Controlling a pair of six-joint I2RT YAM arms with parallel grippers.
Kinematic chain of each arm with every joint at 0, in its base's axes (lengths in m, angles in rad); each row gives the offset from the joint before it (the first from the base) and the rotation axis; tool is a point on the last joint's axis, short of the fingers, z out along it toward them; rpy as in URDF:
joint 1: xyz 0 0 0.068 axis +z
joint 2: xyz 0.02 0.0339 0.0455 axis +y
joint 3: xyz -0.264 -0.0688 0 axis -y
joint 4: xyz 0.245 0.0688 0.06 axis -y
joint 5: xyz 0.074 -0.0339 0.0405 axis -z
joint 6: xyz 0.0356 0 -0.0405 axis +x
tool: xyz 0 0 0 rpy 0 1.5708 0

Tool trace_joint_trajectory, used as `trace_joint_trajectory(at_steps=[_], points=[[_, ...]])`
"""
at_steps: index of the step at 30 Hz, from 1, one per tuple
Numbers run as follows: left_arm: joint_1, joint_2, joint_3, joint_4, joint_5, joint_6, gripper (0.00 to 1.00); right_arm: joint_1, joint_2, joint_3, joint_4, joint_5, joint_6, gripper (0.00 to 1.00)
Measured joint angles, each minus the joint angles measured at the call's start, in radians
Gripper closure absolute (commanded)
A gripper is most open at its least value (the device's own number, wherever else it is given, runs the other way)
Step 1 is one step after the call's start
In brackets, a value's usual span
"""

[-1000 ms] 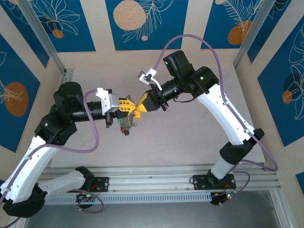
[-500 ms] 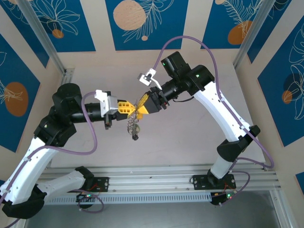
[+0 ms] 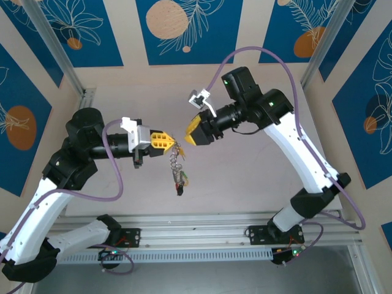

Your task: Put the keys on the keyring

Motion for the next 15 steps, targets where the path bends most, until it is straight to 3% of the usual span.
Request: trace_joint_trajectory(at_steps=[8,15], points=[[0.000,0.000,0.001,0.000,0.000,-0.007,1.00,0.032,-0.223,-0.187,0.177,-0.002,0.032,0.36],[0.000,0.000,0.001,0.000,0.000,-0.022,1.00,0.214,-0.303,-0.339,0.345,0.162,0.089,0.20]])
